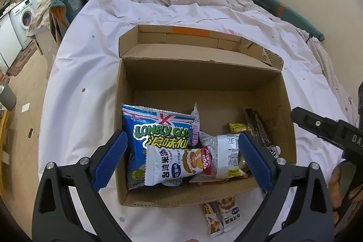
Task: Organize snacks
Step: 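Open both tools to release the snacks in the box and withdraw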
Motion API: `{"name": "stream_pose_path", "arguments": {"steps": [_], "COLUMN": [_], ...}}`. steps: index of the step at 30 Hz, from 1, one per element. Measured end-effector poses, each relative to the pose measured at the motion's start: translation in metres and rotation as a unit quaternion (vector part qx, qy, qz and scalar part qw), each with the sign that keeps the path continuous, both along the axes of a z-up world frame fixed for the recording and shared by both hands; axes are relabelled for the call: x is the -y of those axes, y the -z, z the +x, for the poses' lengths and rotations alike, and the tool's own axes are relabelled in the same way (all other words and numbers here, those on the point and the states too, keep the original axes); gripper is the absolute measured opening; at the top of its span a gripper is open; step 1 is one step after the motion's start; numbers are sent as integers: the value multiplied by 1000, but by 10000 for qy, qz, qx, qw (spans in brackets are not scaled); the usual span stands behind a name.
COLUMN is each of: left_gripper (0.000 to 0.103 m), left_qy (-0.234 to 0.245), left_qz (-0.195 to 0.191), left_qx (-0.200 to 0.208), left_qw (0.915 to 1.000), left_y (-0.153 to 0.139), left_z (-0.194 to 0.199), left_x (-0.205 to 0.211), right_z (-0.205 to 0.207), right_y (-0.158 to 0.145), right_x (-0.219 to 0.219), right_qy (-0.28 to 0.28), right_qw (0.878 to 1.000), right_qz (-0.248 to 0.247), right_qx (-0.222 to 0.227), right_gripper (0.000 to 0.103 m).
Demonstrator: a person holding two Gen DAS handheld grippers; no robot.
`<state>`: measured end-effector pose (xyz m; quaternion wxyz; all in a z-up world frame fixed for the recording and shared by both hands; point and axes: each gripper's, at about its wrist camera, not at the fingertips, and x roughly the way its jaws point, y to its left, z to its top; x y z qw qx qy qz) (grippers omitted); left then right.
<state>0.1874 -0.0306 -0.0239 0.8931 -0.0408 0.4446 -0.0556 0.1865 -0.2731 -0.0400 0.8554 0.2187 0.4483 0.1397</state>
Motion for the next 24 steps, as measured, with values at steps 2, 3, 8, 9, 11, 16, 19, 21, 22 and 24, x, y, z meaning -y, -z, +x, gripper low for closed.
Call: {"name": "stream_pose_path", "arguments": {"steps": [2,3,8,9,11,16,19,21,22,24], "left_gripper": [97,97,97,97,97,97,97,97,97,97], "left_qy": [-12,-23,-5,7,38,-11,-45,-47,-59,-78], "left_qz": [39,33,-11,13,67,24,-40,-14,4,-2], "left_qx": [40,43,69,78,99,42,-46,-63,-77,-98], "left_qw": [10000,10000,10000,10000,9999,10000,10000,10000,10000,9999], "left_y": [-2,-3,-10,-11,-12,-10,-7,-5,-4,-2], "left_z": [-5,-7,-19,-21,-27,-42,-51,-56,-58,-61], "left_x": [-2,-3,-9,-9,-9,-13,-15,-15,-15,-15], "right_z": [-5,-9,-20,-22,-27,-44,-57,-63,-65,-70], "right_y": [-3,-4,-8,-8,-7,-4,-1,-1,0,1], "right_x": [1,2,8,9,13,24,30,32,33,35], "right_qy": [-5,0,56,73,117,268,302,304,303,291], "right_qw": [10000,10000,9999,9999,9999,9995,9992,9992,9992,9992], "right_qz": [-46,-81,-107,-119,-116,42,112,59,23,-85], "right_qx": [30,44,15,8,-24,-159,-232,-246,-247,-259], "right_gripper": [70,70,70,70,70,70,70,70,70,70]}}
